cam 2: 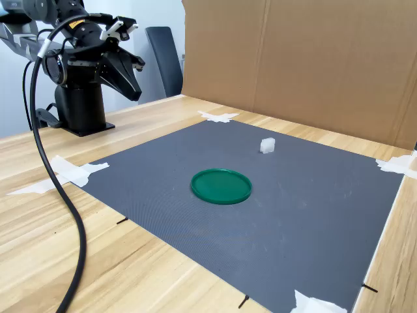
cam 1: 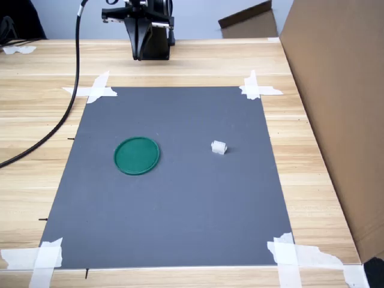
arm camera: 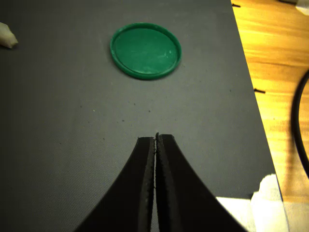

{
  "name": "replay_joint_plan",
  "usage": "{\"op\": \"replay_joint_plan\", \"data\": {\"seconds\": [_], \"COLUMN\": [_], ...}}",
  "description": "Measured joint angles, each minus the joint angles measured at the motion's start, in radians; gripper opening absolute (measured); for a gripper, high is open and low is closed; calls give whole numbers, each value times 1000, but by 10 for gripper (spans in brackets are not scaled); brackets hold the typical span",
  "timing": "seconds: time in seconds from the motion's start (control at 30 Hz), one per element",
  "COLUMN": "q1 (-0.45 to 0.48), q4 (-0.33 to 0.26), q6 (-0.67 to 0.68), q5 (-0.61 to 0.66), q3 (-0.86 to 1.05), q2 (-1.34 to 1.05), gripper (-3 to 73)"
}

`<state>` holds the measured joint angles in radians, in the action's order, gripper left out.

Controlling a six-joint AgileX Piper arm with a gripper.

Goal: Grasp a white terminal and put it in the green lid.

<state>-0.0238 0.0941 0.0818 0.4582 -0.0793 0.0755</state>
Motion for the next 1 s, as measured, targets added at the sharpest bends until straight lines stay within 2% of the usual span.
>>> {"op": "replay_joint_plan", "data": {"seconds": [0.17,0.2,0.27,0.37,0.4,0.43,0.53,0.7,0.87,0.93,1.0], "q1": [0,0,0,0,0,0,0,0,0,0,0], "q4": [-51,-138,-210,-279,-360,-377,-393,-390,-417,-422,-406], "q6": [134,379,527,663,843,881,906,881,901,923,943], "q5": [3,67,145,234,387,438,539,631,746,765,767], "q3": [-100,-211,-274,-330,-421,-458,-581,-773,-894,-935,-989], "q2": [116,215,276,333,422,457,576,793,917,953,1001], "gripper": [-28,-28,-28,-28,-28,-28,-28,-28,-15,7,95]}}
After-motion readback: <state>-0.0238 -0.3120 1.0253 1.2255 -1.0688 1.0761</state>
